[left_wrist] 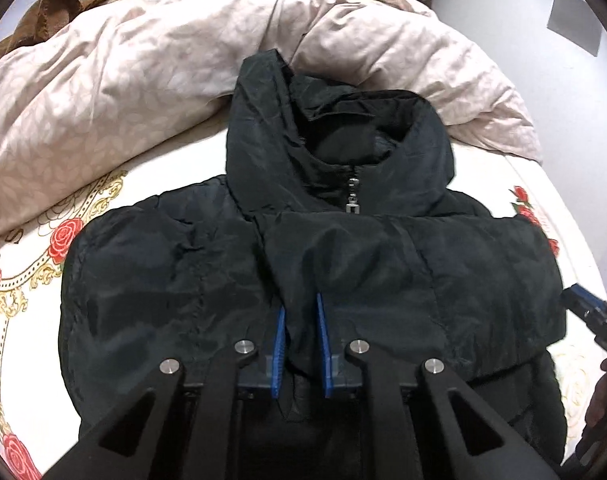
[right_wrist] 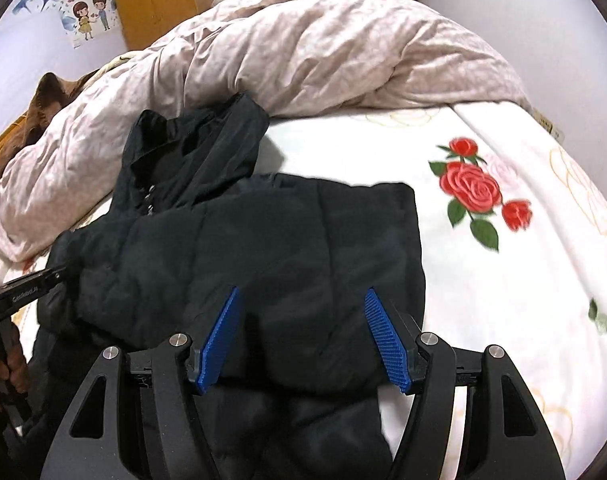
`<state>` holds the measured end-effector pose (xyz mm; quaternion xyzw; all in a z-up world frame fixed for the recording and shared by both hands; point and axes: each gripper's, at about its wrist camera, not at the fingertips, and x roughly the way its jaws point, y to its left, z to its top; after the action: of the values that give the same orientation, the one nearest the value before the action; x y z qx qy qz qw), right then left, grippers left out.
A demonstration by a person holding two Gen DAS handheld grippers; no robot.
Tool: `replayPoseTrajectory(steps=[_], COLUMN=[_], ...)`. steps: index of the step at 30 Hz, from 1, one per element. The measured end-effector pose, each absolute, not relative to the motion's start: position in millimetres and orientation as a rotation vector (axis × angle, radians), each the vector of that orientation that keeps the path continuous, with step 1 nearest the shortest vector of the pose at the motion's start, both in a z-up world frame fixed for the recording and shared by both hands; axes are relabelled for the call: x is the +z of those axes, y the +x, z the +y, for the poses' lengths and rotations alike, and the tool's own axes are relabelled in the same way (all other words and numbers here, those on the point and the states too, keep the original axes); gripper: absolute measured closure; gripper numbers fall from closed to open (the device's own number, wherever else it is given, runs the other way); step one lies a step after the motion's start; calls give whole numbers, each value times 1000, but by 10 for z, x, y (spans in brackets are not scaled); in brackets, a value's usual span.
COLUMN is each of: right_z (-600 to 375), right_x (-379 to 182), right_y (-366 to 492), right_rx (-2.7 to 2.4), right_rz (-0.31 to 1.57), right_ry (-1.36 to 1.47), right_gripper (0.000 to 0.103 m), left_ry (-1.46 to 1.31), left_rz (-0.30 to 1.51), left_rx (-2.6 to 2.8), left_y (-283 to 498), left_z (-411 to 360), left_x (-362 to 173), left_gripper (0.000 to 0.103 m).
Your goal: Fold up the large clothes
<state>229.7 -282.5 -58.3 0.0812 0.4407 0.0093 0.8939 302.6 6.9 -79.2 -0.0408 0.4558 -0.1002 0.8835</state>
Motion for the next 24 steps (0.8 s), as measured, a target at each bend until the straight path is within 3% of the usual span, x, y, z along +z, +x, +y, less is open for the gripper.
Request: replayPoseTrajectory(steps=[6,11,15,24], right_z=[-2810,-2778,-2798,-2957], right_x=[-1086,-1190,-1051,-517], right_y=[2582,2608,2635,2679], right_rx=[35,40,43,15], right_rz=[1020,1036,1074,919], right_ry=[137,106,83,124], right_gripper=[38,38,38,38], left_ry=[-58,-46,-72,-89], left_rz=[961,959,992,883], left_rx=[-202,-194,-170,-163], left_y=[3024,3001,3005,3009], left_z=[5,9,57,88], left_x=[-1029,-1108,-945,-454], left_gripper=[87,83,81,71])
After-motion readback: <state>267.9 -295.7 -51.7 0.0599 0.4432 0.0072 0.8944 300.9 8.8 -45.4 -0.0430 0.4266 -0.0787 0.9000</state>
